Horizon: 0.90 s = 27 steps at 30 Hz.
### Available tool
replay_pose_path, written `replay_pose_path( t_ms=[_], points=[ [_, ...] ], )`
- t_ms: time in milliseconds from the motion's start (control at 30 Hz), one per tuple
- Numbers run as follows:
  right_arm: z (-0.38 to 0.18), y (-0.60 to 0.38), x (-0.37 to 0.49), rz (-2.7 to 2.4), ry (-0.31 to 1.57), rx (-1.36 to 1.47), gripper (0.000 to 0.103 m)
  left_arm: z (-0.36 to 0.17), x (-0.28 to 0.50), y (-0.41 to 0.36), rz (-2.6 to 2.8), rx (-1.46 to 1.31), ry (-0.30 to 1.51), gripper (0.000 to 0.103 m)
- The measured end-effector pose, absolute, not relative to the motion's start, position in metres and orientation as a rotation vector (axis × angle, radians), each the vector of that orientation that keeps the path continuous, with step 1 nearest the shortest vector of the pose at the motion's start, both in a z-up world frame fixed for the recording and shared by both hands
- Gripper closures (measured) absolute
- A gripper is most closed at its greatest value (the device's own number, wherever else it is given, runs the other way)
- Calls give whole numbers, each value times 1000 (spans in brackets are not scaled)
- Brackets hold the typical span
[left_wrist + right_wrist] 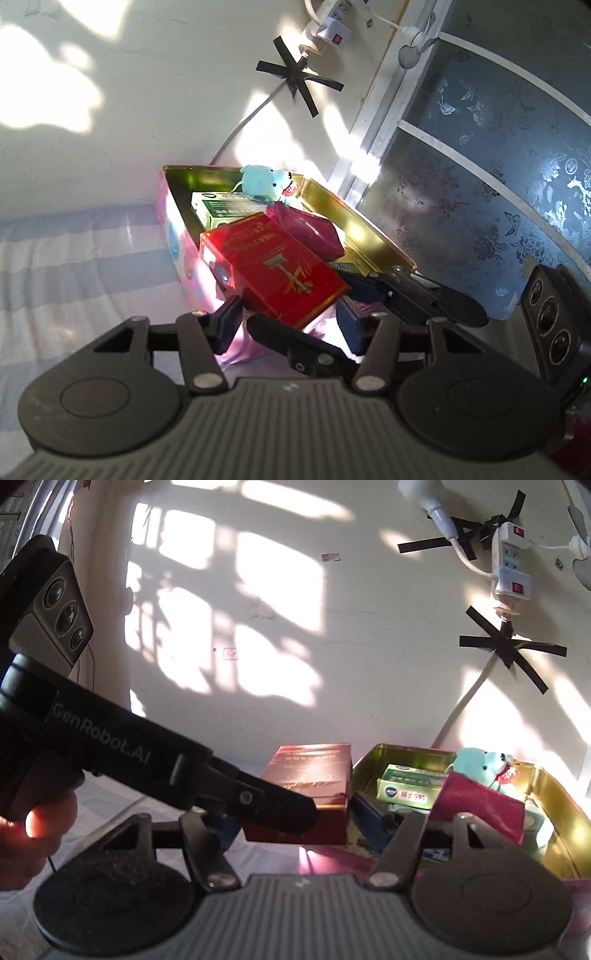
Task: Organize objects
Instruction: 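Lower the red box into the pink tin and open the left gripper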
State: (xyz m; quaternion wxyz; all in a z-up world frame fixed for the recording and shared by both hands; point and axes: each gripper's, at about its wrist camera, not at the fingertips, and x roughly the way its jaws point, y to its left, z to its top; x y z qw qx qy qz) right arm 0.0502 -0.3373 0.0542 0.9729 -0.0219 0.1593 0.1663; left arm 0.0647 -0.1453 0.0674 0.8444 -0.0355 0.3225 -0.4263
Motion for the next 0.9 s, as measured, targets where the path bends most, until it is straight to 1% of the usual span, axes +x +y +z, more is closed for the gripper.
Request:
replay_pose_path(
  t_ms=[100, 300, 333, 367, 600, 667, 900],
  points=[
    [47, -358, 74, 309, 343, -28, 39, 58, 86, -168, -889, -74, 717, 46],
    [17, -368, 107, 256, 390, -29, 38, 39, 115, -198, -799, -39, 750, 46],
    [13, -369, 110, 236, 403, -20, 34, 37, 117, -200, -787, -39, 752, 46],
    [11, -372, 111, 230, 403, 5, 27, 38, 116, -200, -775, -37, 743, 46],
    [25, -390, 78, 205, 336, 85, 28, 63, 84, -187, -687, -27, 633, 45],
    [27, -397, 64, 201, 325, 132, 28, 68, 69, -179, -658, -13, 599, 43],
    [28, -420, 12, 109, 298, 238, 27, 63, 31, -155, -530, 48, 574, 43]
  ],
)
